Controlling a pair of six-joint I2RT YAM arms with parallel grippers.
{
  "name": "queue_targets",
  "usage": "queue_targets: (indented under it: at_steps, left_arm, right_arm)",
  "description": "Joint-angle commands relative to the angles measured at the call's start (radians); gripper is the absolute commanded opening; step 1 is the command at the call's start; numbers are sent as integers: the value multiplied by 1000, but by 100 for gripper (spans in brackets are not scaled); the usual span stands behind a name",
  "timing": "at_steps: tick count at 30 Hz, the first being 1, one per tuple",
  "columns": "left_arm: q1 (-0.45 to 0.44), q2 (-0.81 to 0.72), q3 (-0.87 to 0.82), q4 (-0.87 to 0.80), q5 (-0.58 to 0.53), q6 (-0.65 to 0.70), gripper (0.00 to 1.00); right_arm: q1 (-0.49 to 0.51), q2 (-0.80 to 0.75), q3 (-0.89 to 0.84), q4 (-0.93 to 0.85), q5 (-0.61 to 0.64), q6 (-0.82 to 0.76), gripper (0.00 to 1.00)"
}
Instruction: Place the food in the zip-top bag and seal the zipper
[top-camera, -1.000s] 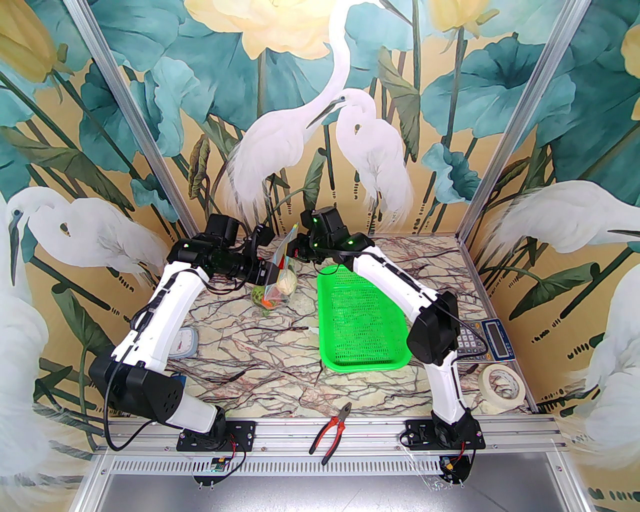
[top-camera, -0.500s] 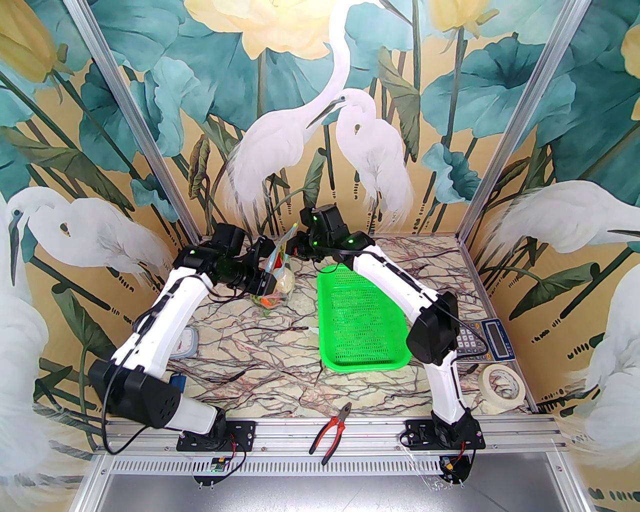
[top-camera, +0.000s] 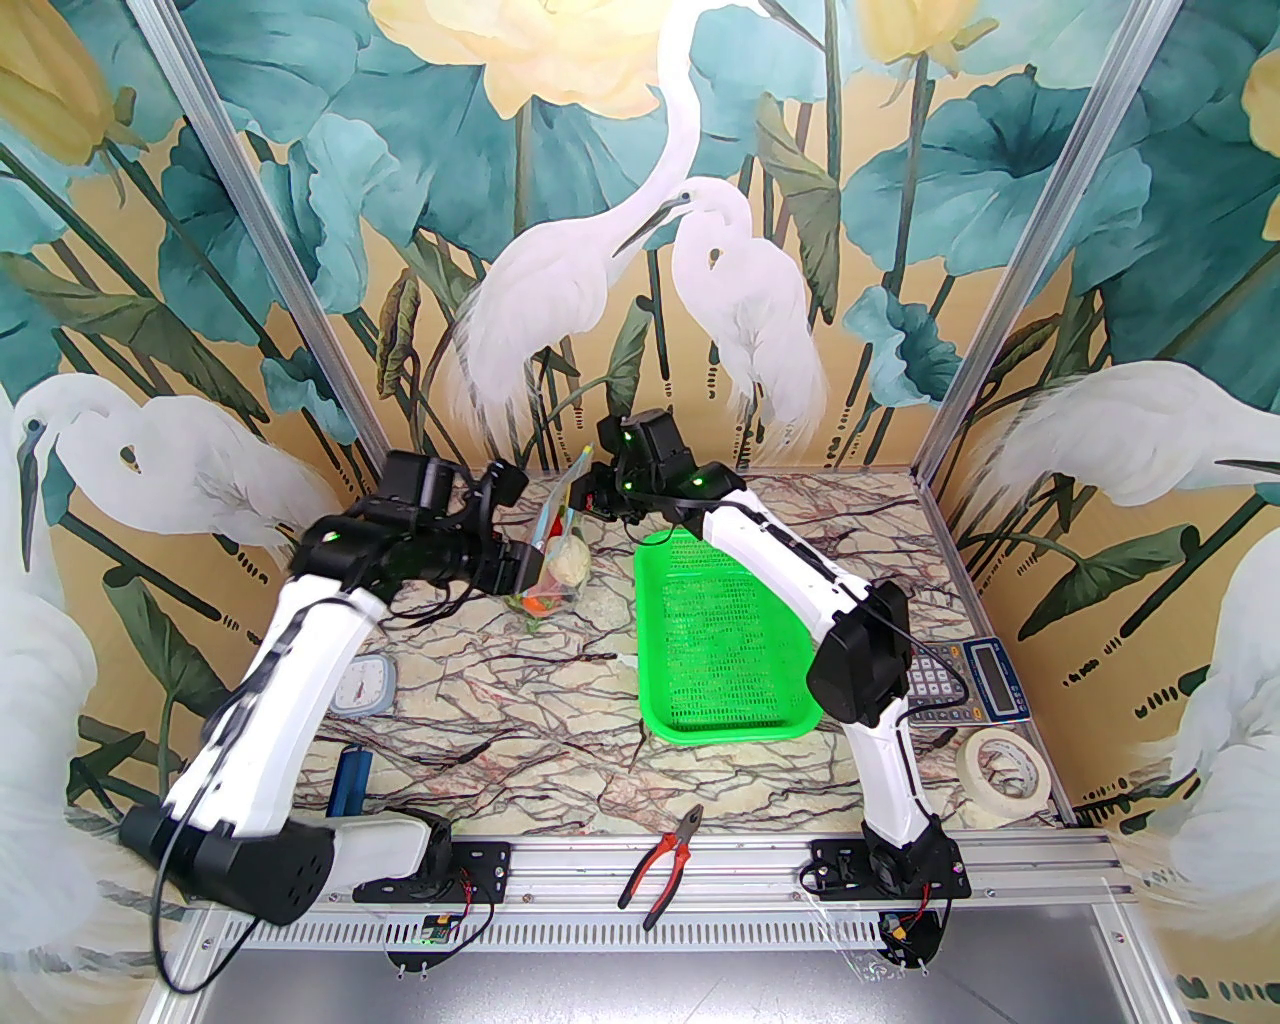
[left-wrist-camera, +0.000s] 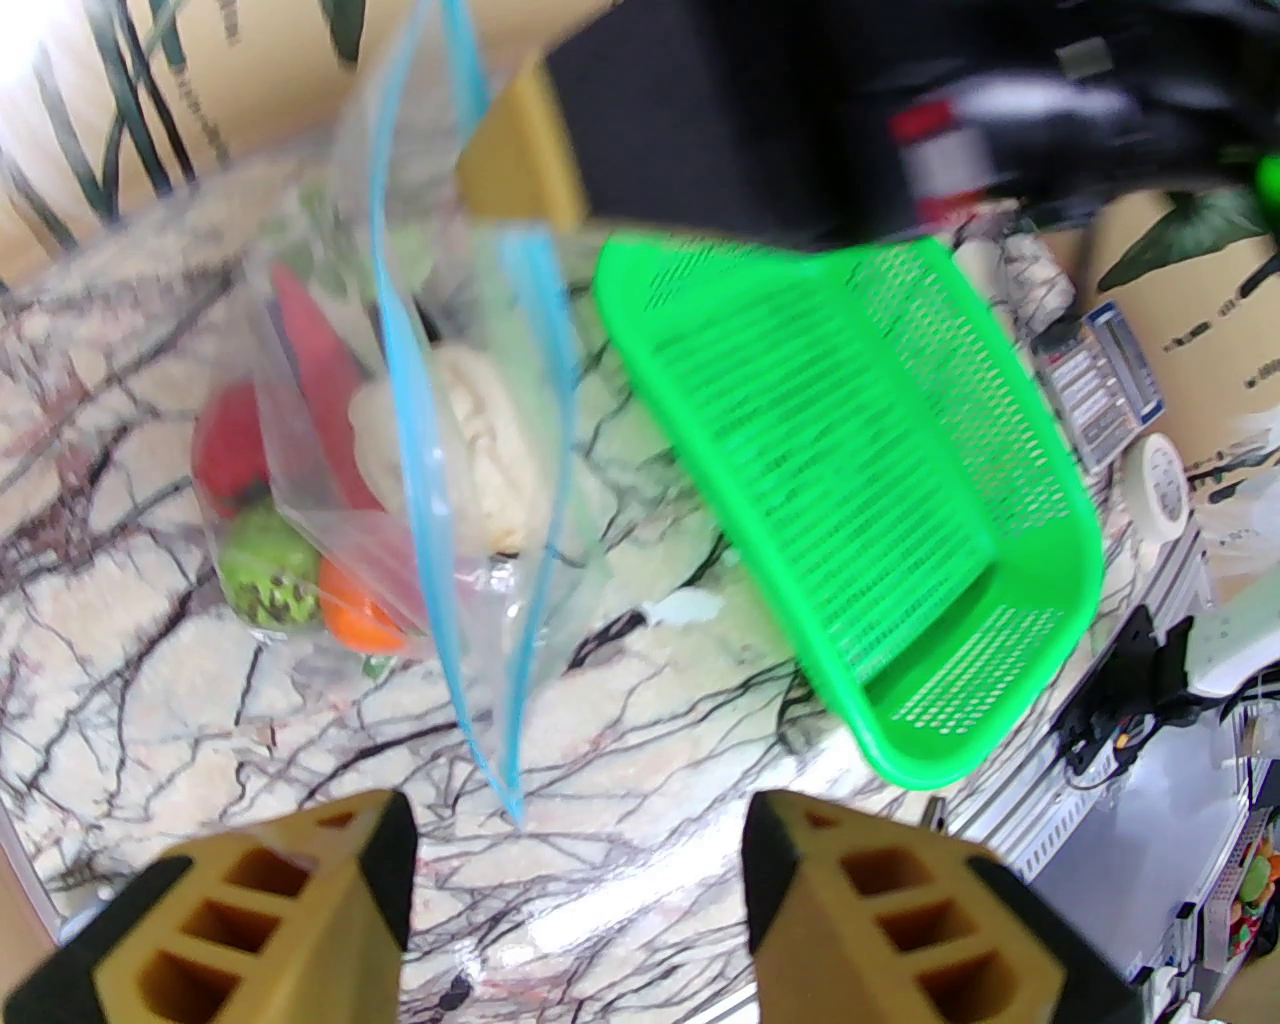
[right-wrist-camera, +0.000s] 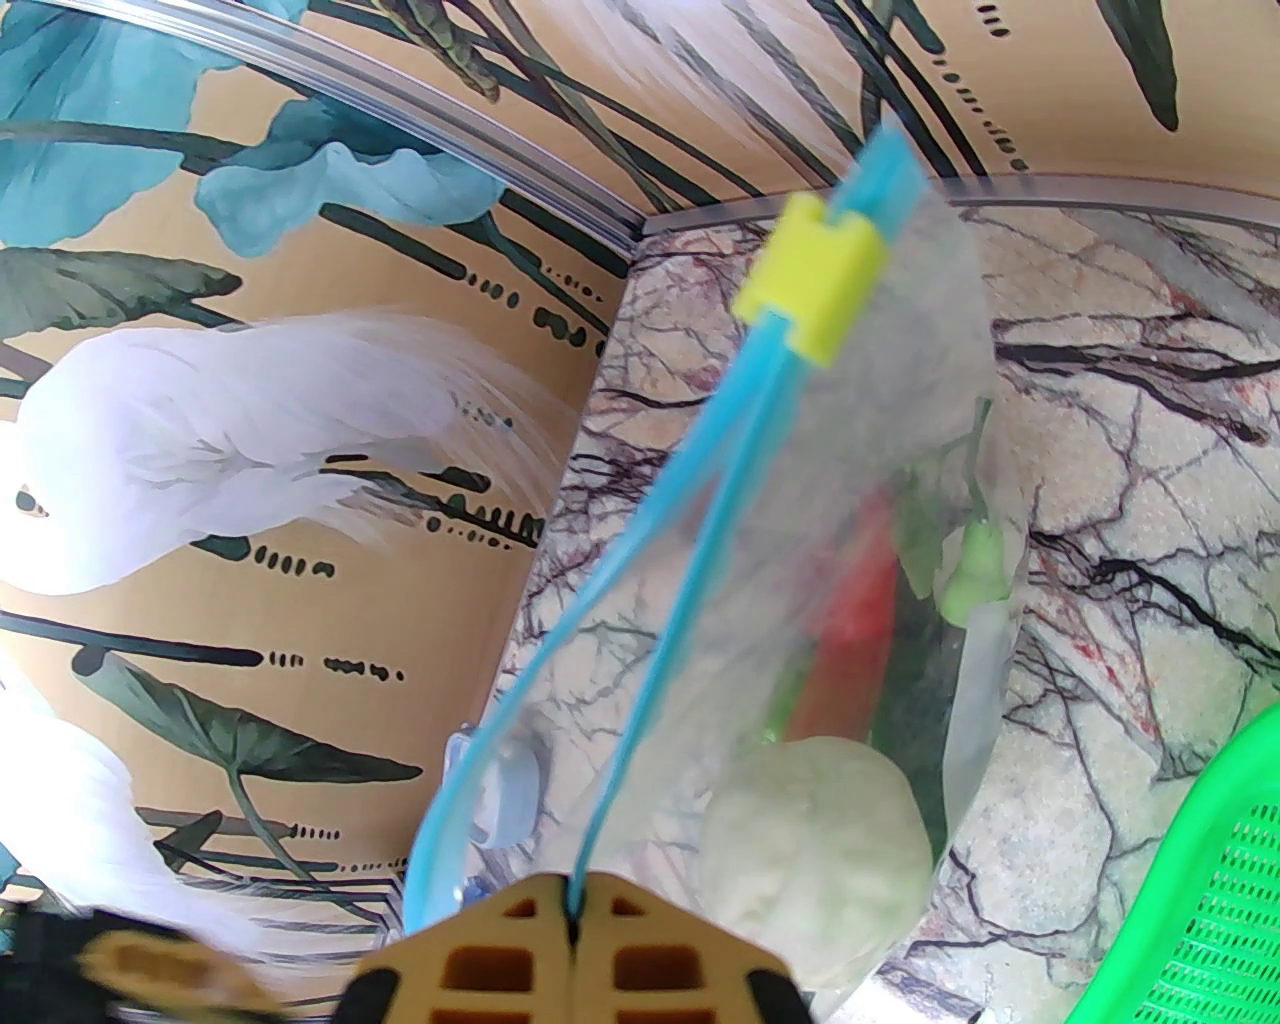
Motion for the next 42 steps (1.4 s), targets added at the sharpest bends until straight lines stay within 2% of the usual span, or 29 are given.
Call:
queue_targets:
  at_steps: [1, 9, 15, 25, 31, 33, 37, 38, 42]
  left_arm:
    - [-6, 8, -28, 0, -40, 1, 59]
    - [-6, 19, -36, 32, -43, 1, 53]
    - [-12, 36, -48, 51, -31, 4, 41]
    - [-58, 84, -42, 66, -112, 22, 35]
    - [-57, 82, -43, 80, -146, 26, 16]
    - [-58, 74, -52, 96, -158, 28, 0]
    - [-58, 50, -80, 166, -221, 24, 0]
    - [-58, 52, -75, 173, -243, 19, 0]
    - [-51, 66, -4, 188, -294, 29, 0]
  right_arm:
    - [3, 27, 43, -1, -16, 4, 0]
    - [3, 37, 54, 2, -18, 10, 0]
    - [3, 37, 54, 7, -20, 10, 0]
    - [3, 37, 58, 10, -21, 15, 0]
    - [3, 35, 57, 12, -21, 16, 0]
    - [3, 33, 57, 13, -21, 15, 0]
    - [4, 27, 54, 17, -27, 14, 0]
    - [4, 24, 53, 16, -28, 7, 0]
    - [3, -16, 41, -9, -22, -86, 16]
